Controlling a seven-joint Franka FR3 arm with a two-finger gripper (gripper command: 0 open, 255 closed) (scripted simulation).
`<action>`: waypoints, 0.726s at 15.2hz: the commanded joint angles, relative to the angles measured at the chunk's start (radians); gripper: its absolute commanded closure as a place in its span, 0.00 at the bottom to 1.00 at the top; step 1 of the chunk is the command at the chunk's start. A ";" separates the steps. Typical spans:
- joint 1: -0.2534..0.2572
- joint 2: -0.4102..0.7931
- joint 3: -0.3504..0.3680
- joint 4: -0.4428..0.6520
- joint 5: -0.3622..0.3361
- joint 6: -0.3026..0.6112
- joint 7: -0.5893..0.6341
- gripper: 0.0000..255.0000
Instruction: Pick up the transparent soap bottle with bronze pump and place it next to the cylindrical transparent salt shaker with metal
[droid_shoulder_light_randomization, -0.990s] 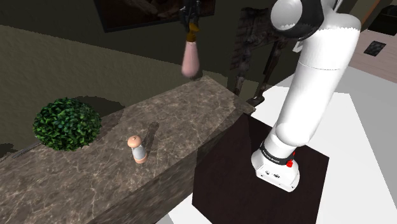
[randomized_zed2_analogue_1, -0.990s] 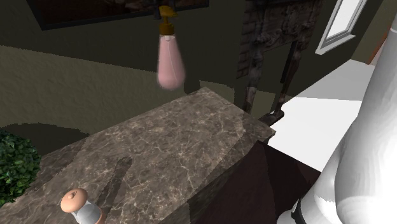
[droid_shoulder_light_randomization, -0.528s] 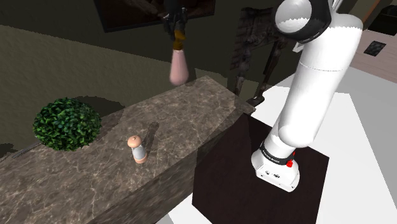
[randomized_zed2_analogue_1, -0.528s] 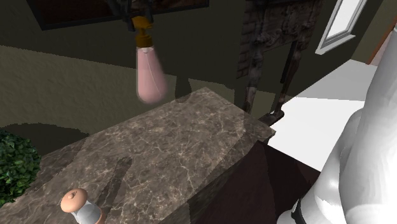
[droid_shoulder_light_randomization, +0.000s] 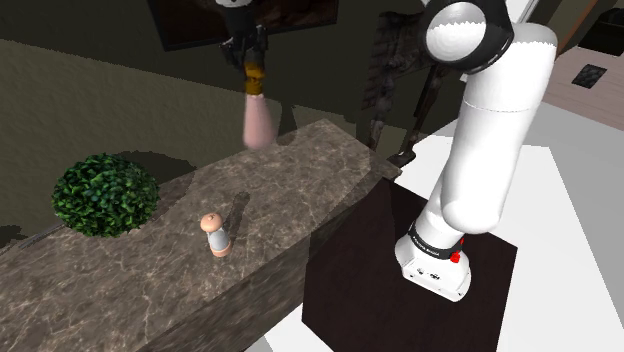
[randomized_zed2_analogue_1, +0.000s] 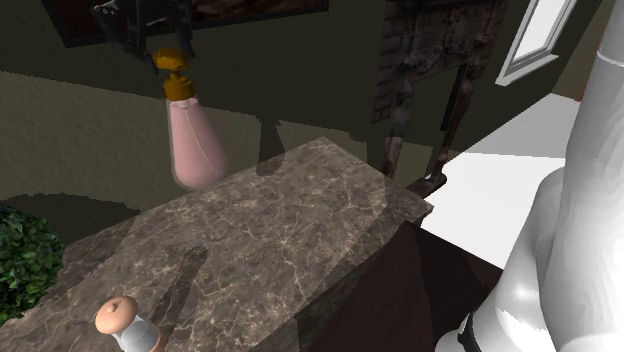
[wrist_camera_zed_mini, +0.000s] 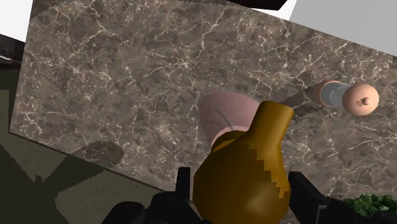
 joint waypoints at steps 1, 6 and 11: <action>0.029 0.009 0.018 0.004 -0.002 -0.001 0.048 1.00; 0.097 0.085 0.054 0.084 -0.007 -0.017 0.149 1.00; 0.173 0.202 0.086 0.228 -0.018 -0.056 0.249 1.00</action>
